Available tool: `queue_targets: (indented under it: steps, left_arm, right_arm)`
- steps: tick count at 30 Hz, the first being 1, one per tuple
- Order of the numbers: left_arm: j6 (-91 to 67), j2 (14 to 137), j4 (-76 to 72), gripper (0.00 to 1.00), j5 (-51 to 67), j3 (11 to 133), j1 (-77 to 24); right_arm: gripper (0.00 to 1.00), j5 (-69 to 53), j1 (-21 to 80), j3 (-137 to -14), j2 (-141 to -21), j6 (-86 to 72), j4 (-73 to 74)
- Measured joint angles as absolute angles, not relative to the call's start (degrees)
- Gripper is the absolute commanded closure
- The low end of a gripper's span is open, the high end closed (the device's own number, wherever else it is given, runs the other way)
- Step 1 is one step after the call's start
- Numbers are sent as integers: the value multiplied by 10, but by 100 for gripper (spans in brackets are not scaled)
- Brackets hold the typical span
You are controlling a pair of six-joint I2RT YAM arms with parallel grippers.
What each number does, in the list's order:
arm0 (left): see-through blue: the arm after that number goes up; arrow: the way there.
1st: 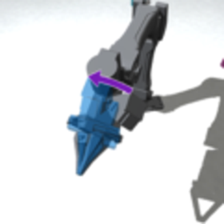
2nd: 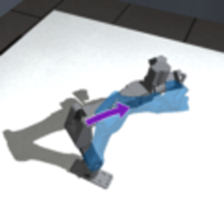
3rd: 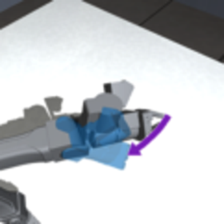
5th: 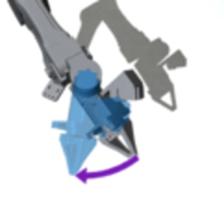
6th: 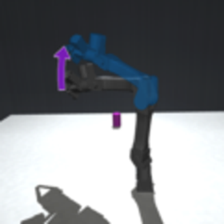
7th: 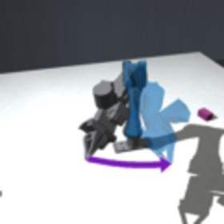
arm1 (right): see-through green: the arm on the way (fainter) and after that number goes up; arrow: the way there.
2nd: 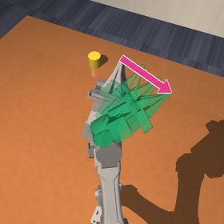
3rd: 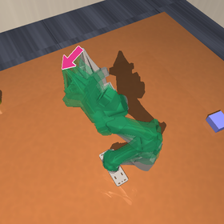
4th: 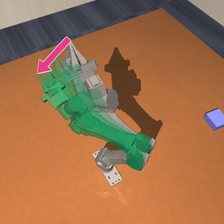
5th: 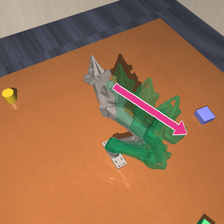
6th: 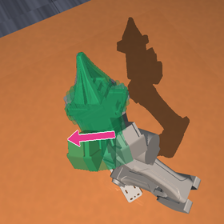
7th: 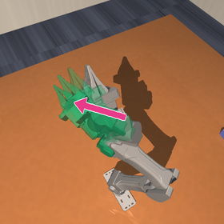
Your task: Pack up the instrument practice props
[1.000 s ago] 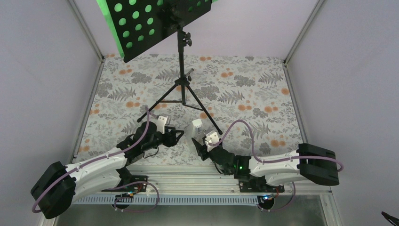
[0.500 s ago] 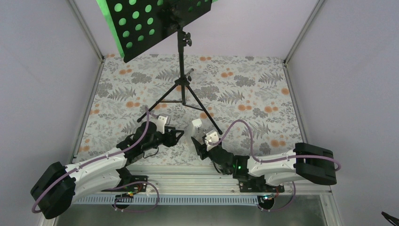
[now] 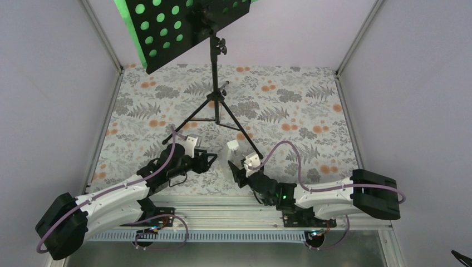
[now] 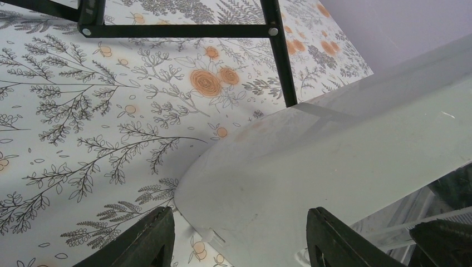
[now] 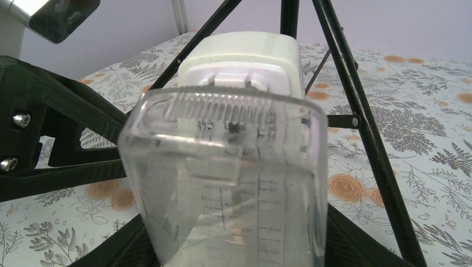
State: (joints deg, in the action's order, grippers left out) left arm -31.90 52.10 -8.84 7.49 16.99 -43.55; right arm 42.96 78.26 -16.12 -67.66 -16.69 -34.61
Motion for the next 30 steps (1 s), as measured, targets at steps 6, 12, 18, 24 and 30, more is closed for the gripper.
queue_targets:
  steps: [6,12,18,24,30]
  left_arm:
    - [-319,517,-83,40,75,170,-435]
    - [-319,513,-80,40,75,170,-435]
    - [-319,512,-80,40,75,170,-435]
    - [-319,511,-79,40,74,170,-435]
    - [-317,491,-75,36,69,170,-435]
  right_arm:
    - [53,423,779,-161,-667,-166,-334]
    - [53,406,774,-160,-659,-160,-326]
    - [52,401,771,-168,-671,-161,-325]
    - [48,405,767,-182,-691,-166,-325]
    - [35,408,767,-183,-688,-168,-320]
